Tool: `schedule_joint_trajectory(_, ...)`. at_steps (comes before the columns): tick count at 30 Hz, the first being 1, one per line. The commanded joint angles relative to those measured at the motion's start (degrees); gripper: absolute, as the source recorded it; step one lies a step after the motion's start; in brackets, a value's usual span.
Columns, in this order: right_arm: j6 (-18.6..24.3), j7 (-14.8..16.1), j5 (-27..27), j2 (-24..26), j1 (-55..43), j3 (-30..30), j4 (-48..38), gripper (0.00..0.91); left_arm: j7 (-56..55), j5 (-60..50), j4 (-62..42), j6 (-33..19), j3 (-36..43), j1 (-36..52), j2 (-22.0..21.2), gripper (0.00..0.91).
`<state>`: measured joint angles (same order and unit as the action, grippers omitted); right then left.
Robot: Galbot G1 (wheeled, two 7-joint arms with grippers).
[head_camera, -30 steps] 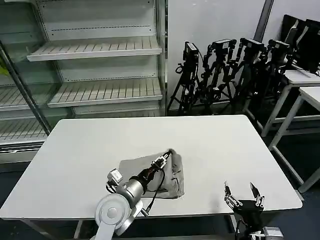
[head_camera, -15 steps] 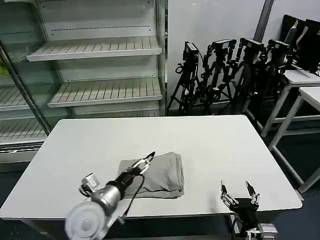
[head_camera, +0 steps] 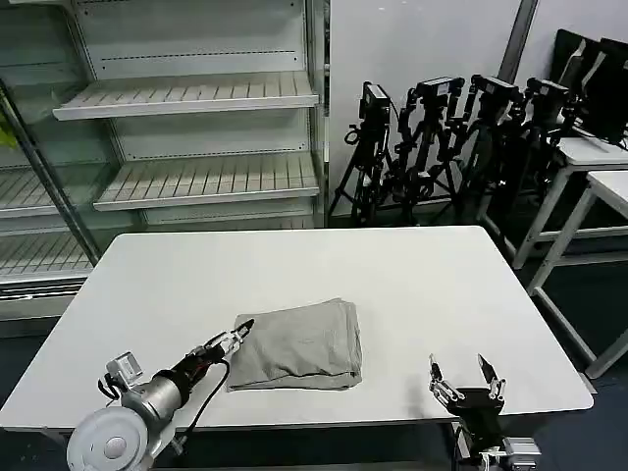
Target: Fold and organize the clothes.
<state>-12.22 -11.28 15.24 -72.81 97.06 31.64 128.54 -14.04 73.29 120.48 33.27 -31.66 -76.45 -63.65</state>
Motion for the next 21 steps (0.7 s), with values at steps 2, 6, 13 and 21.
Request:
schedule_joint_trajectory(2, -0.1, 0.0, 0.0, 0.3, 0.6, 0.7, 0.9, 0.907, 2.9, 2.6, -7.3, 0.2, 0.4, 0.6, 1.6, 0.907)
schedule_joint_trajectory(6, -0.1, 0.0, 0.1, 0.4, 1.2, 1.5, 1.4, 0.907, 4.3, 2.2, -9.6, 0.2, 1.3, 1.1, 1.2, 0.907)
schedule_joint_trajectory(13, -0.2, 0.0, 0.3, 0.7, 1.4, 2.0, 1.6, 0.907, 5.8, 1.5, -11.2, 0.1, 2.5, 2.1, -0.2, 0.907)
schedule_joint_trajectory(21, -0.8, 0.0, 0.3, 0.5, 1.1, 1.8, 2.0, 0.907, 5.9, 1.7, -9.2, 0.1, 4.9, 2.5, -1.8, 0.907)
